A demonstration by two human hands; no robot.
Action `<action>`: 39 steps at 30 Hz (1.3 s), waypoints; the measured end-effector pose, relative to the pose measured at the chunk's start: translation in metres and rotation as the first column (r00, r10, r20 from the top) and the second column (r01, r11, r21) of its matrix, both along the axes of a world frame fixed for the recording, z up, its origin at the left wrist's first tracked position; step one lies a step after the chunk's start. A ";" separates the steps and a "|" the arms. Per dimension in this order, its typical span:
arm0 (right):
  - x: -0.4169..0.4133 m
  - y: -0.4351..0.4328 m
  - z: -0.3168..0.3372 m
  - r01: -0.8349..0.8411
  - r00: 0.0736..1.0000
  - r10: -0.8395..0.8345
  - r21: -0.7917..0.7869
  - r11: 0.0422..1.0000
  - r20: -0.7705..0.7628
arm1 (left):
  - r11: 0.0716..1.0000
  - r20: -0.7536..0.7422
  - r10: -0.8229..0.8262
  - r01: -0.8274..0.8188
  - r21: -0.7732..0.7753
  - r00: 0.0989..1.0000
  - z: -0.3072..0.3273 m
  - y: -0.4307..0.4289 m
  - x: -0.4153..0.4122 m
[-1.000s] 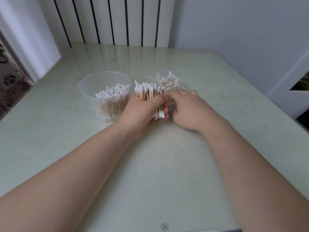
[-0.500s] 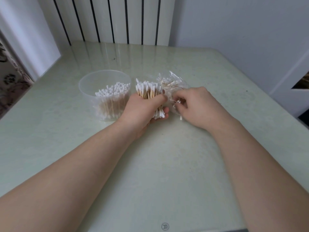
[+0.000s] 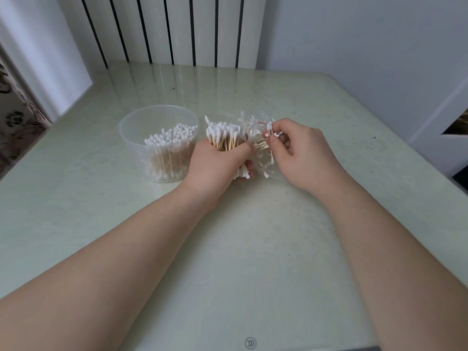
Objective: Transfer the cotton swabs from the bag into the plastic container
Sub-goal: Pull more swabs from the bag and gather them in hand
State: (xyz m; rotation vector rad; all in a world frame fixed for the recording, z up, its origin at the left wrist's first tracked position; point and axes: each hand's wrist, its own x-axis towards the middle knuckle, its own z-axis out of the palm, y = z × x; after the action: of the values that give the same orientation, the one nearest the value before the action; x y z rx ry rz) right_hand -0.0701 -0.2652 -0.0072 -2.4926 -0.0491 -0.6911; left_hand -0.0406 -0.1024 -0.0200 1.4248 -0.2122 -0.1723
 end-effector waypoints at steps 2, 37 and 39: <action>-0.001 0.000 0.000 -0.010 0.999 0.009 -0.032 0.999 -0.039 | 0.999 0.037 -0.048 0.048 0.006 0.998 0.000 0.000 -0.001; 0.000 -0.008 0.008 0.040 0.989 -0.093 0.402 0.915 0.113 | 0.994 0.069 0.026 -0.033 0.102 0.997 -0.008 0.001 0.004; 0.002 -0.010 0.011 0.033 0.992 -0.090 0.532 0.846 0.083 | 0.995 0.089 0.039 -0.047 0.093 0.995 -0.007 0.001 0.002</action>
State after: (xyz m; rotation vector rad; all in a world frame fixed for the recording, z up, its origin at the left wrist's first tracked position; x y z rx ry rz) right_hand -0.0683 -0.2754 0.0037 -1.9291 0.1652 -0.7442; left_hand -0.0384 -0.1009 -0.0271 1.5320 -0.2476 -0.0857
